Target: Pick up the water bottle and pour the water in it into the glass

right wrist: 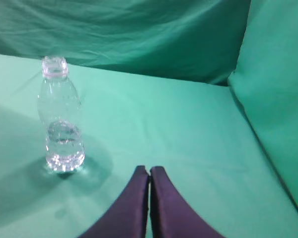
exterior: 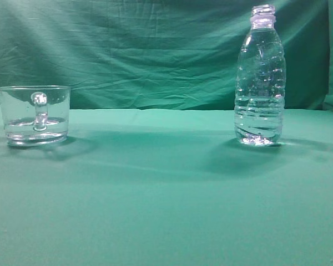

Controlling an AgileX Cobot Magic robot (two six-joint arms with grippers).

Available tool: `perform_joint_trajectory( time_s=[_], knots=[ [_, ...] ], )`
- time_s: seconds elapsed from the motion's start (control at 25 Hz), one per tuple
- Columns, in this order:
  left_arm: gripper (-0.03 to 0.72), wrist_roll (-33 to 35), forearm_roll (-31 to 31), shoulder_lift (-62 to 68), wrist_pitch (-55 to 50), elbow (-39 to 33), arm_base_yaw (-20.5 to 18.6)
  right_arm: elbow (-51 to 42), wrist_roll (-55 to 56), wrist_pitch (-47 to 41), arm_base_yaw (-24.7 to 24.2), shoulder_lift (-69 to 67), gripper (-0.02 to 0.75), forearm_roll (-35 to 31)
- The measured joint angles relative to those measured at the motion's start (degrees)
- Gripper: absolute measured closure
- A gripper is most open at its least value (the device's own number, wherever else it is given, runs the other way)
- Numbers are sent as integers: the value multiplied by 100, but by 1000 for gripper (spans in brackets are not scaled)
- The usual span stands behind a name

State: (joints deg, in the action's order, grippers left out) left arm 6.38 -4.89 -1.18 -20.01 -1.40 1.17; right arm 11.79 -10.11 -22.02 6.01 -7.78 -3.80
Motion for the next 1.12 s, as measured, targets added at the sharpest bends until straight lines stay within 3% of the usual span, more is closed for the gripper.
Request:
perform_joint_trajectory(
  time_s=[0.28,0.6,1.12],
  knots=[
    [688,0,0,0,0,0,0,-1264,247,-132,-14,824,738,54],
    [688,0,0,0,0,0,0,-1330,407,-217,-360,824,738,63],
    [688,0,0,0,0,0,-3,-1330,411,-204,-385,824,738,63]
  ],
)
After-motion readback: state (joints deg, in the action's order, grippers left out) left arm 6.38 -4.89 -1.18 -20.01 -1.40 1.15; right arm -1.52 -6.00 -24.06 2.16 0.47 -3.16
